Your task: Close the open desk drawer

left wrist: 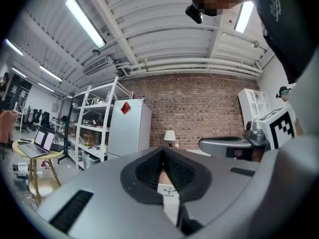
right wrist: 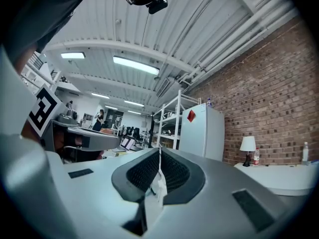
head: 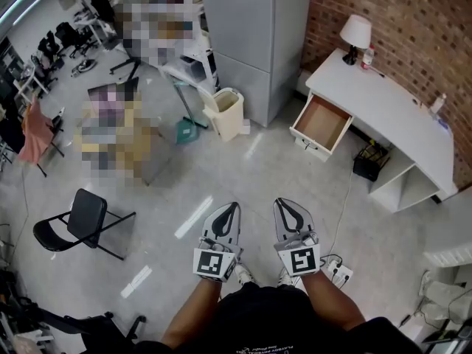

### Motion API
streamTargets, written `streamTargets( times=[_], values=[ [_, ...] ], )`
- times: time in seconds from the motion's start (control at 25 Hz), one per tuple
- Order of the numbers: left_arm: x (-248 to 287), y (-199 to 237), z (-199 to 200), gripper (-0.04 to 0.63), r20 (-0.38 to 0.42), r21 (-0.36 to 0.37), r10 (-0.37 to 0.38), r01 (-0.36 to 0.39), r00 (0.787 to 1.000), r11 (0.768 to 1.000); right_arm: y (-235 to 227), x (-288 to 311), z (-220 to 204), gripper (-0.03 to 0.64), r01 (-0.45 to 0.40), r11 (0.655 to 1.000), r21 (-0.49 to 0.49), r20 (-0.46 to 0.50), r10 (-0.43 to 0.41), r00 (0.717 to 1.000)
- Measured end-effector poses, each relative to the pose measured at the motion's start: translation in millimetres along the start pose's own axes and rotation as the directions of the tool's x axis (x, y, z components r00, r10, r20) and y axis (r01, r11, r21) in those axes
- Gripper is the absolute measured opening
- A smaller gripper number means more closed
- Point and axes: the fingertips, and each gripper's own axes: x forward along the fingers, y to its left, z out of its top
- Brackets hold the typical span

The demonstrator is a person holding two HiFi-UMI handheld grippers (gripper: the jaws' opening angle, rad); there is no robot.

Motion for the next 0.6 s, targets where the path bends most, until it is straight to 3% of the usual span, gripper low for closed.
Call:
streamTargets(
  times=[0.4, 0.6],
  values=[
    [-8, 29, -6, 0.005, -0.019, 0.026, -0.089, 0.089, 0.996, 0.996, 12, 11, 1, 0.029, 0.107, 0.994, -0.03, -0.025, -0.108, 0.994],
    [4, 35, -7, 0.003, -0.013, 0.031, -0.109, 0.109, 0.994, 0.994, 9, 22, -3, 0.029, 0.106, 0.992, -0.067, -0.039, -0.109, 0.993]
  ],
)
